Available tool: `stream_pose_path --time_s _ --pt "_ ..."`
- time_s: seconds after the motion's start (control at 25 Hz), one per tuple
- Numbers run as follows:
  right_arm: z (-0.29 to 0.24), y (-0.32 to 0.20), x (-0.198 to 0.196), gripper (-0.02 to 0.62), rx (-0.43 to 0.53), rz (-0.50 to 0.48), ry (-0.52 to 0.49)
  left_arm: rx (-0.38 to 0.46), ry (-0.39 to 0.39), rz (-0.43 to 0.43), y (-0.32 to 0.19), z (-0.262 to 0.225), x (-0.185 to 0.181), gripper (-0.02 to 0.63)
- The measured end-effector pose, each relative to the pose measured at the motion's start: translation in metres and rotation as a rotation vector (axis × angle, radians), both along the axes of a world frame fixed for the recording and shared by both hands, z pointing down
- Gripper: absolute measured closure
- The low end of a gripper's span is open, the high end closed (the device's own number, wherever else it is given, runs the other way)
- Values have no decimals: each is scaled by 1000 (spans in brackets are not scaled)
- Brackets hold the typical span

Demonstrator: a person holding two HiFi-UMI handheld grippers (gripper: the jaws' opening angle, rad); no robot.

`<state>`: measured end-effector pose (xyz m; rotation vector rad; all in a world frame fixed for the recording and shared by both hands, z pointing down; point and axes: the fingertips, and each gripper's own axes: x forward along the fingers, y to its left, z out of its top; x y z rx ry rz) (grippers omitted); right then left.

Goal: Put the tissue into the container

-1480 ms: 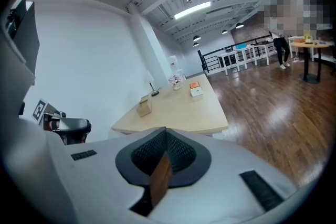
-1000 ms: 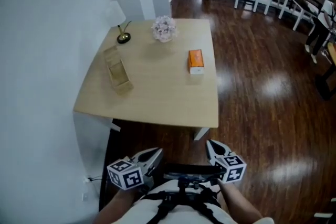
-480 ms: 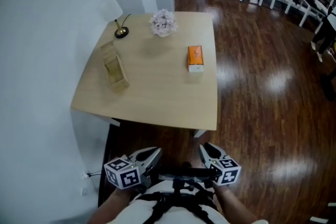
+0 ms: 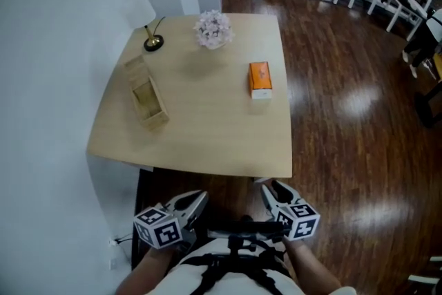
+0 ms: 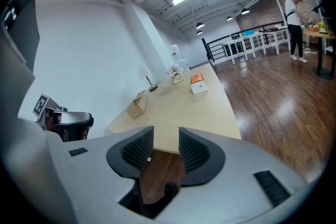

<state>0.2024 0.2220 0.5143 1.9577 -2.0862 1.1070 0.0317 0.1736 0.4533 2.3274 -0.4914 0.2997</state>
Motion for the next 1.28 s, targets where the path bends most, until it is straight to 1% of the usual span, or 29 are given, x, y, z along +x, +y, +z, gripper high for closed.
stream_pose_path --time_s 0.12,0.4,0.6,0.8,1.08,1.28 --pt "-1 -23 -12 453 -3 33 8 9 6 21 -31 1 -11 589" --pt "-13 -79 -46 453 -2 103 28 7 31 104 -94 -4 -43 589" --pt "-19 -108 -63 453 8 174 35 -5 38 169 -122 -5 -63 589" --pt "-22 -127 -77 453 8 236 54 -1 24 220 -144 -2 -84 589" --pt "-22 -138 -77 453 -7 277 72 13 7 239 -166 -1 -92 589" --pt "-17 -152 -68 453 -12 263 71 25 -20 225 -178 2 -86 589"
